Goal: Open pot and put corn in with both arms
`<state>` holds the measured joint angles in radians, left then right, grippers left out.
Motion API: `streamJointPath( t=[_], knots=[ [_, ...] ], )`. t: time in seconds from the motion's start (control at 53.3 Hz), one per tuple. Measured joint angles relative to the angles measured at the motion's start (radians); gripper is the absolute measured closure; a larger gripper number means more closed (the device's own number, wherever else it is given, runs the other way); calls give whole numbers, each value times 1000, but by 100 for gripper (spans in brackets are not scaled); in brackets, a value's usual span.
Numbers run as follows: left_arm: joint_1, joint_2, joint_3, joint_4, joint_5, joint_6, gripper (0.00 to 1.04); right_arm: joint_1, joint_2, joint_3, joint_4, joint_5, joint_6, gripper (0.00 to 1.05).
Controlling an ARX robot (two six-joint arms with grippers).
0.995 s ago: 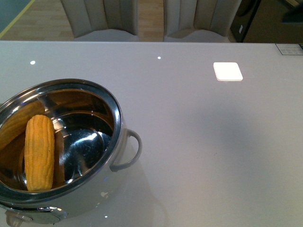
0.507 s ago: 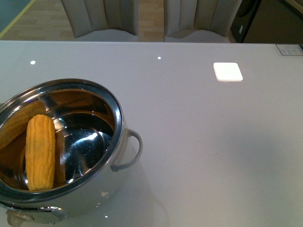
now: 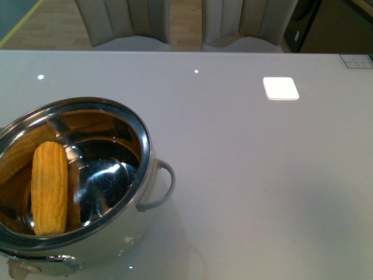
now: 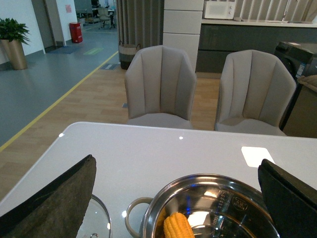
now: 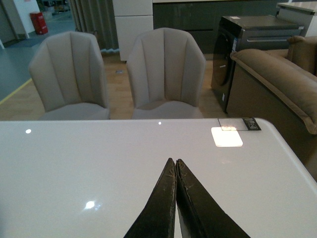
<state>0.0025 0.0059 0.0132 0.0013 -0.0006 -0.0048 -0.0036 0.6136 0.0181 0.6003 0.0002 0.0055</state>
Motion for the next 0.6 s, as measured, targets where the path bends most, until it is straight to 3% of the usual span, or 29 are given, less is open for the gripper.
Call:
streamJointPath(
  t=[0.601],
  knots=[
    [0, 0, 0, 0, 0, 0, 7, 0, -309, 0, -296, 0, 0, 103]
  ],
)
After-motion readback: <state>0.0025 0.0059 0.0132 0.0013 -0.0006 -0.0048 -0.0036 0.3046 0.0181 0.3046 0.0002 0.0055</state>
